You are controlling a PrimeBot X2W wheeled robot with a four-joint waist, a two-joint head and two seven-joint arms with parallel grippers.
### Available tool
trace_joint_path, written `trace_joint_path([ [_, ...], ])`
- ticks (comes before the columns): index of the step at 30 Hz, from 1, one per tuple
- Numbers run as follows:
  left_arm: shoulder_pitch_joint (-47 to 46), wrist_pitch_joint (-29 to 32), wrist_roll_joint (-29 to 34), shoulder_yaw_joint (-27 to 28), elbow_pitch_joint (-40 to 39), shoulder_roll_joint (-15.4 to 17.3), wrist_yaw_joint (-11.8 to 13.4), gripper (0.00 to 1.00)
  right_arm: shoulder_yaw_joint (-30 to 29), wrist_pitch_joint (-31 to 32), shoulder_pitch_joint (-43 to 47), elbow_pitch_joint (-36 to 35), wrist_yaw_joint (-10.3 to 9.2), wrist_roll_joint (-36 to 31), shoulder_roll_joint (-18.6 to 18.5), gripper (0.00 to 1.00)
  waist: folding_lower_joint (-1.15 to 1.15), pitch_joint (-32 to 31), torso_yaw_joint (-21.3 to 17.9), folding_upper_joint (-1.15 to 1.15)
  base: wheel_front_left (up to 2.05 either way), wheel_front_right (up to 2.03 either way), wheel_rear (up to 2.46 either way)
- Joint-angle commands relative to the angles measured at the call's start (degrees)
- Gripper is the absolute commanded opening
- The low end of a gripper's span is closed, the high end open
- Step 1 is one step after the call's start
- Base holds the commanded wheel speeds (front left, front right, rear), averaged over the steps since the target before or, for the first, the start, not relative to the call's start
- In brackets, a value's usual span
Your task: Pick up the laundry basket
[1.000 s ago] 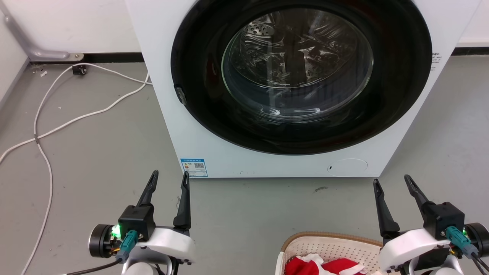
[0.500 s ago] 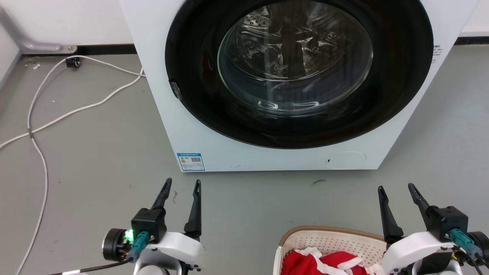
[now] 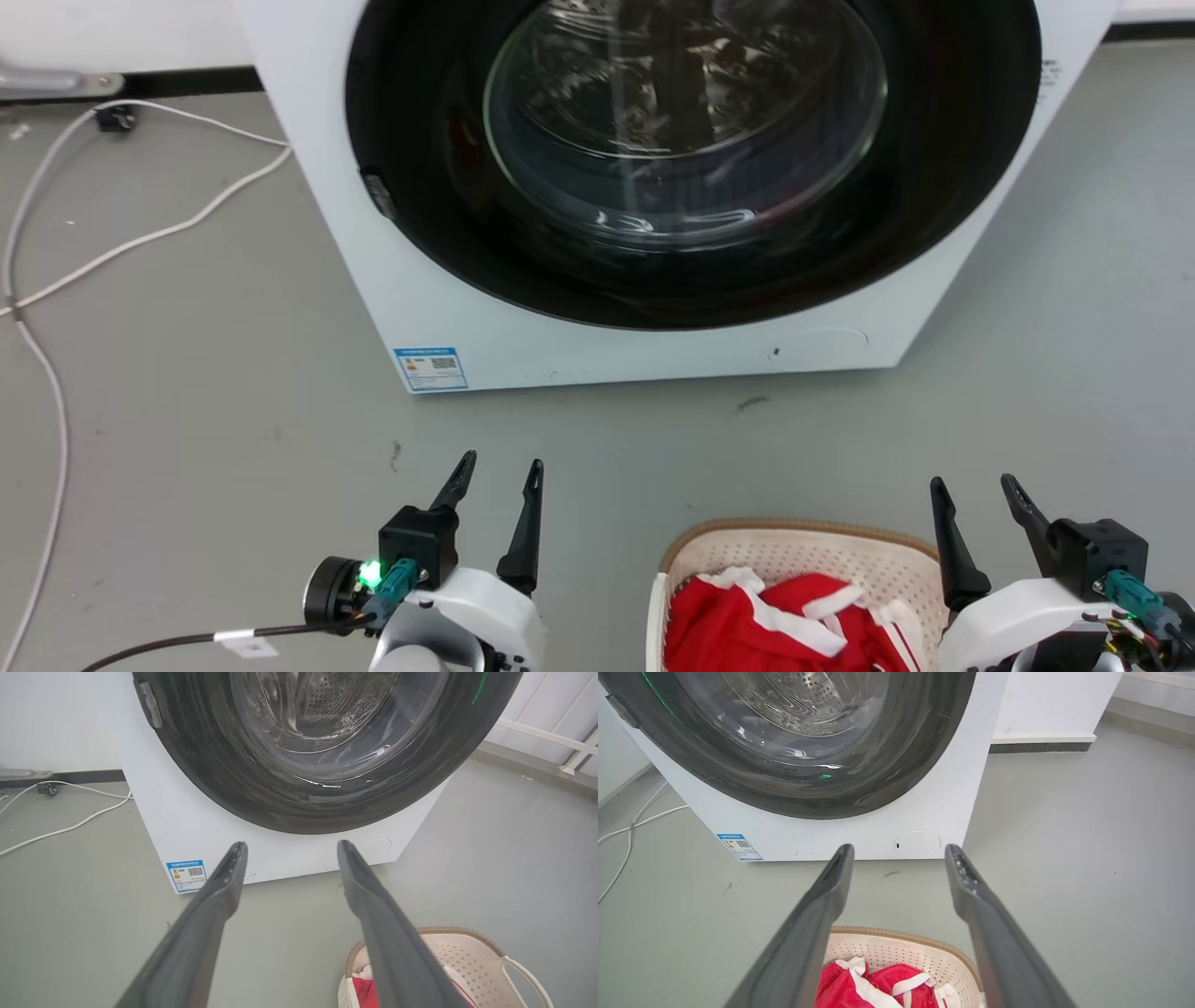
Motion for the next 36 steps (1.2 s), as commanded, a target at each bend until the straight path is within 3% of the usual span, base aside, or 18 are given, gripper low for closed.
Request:
trace_joint_path([
  [1,-1.04,-0.15,-0.35,-0.23,0.42,0.02,0.2,1.0,-0.1,-0.12,-0.54,0.45,-0.02,0.54,0.16,1.0,0.0,1.22,-1.17,0.0,0.0,0.0,0.0],
  [21,-12.05,0.26,-5.11,-7.59,18.06,0.07,-2.7,1.0,0.8,-3.21,-8.48,15.66,-0.02,5.2,0.13,1.0,0.0,12.65,-9.29,0.0,0.0,0.0,0.0],
  [36,-21.97,8.85,-8.63,-11.22,32.77,0.05,-5.47,1.0,0.83,-0.78,-20.03,35.54,-0.03,7.31,0.12,1.0,0.0,20.8,-12.32,0.0,0.0,0.0,0.0],
])
